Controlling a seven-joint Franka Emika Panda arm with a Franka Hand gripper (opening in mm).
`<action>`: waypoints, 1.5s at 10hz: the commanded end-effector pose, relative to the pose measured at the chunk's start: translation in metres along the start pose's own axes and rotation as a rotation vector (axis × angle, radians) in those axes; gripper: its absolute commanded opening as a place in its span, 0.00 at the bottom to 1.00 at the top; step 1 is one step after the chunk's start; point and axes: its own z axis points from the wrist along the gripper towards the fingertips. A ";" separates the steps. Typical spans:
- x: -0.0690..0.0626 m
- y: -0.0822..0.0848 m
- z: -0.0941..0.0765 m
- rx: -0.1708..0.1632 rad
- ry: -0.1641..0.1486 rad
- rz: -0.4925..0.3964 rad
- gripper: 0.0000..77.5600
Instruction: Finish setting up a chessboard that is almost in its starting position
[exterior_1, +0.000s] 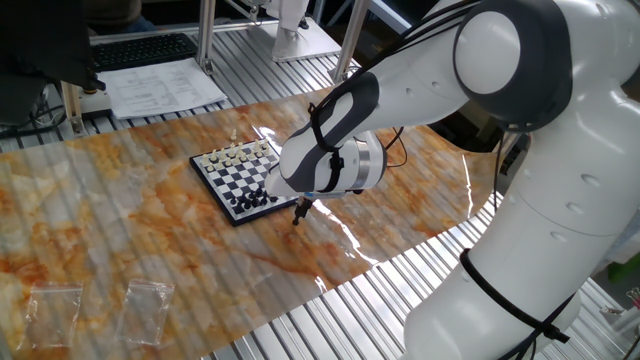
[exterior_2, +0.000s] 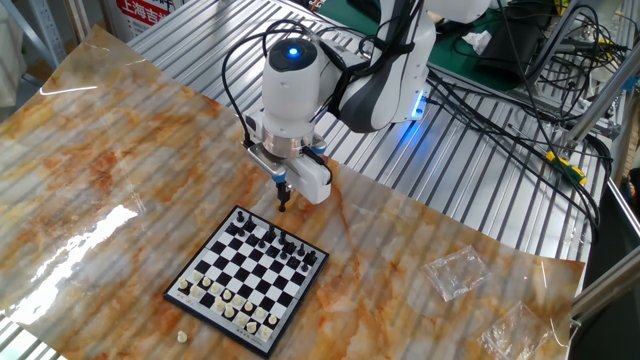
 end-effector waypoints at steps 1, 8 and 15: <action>-0.001 0.000 -0.001 0.000 -0.003 0.000 1.00; -0.001 0.000 -0.001 0.000 -0.003 0.000 1.00; -0.001 0.000 0.005 0.001 -0.007 0.011 1.00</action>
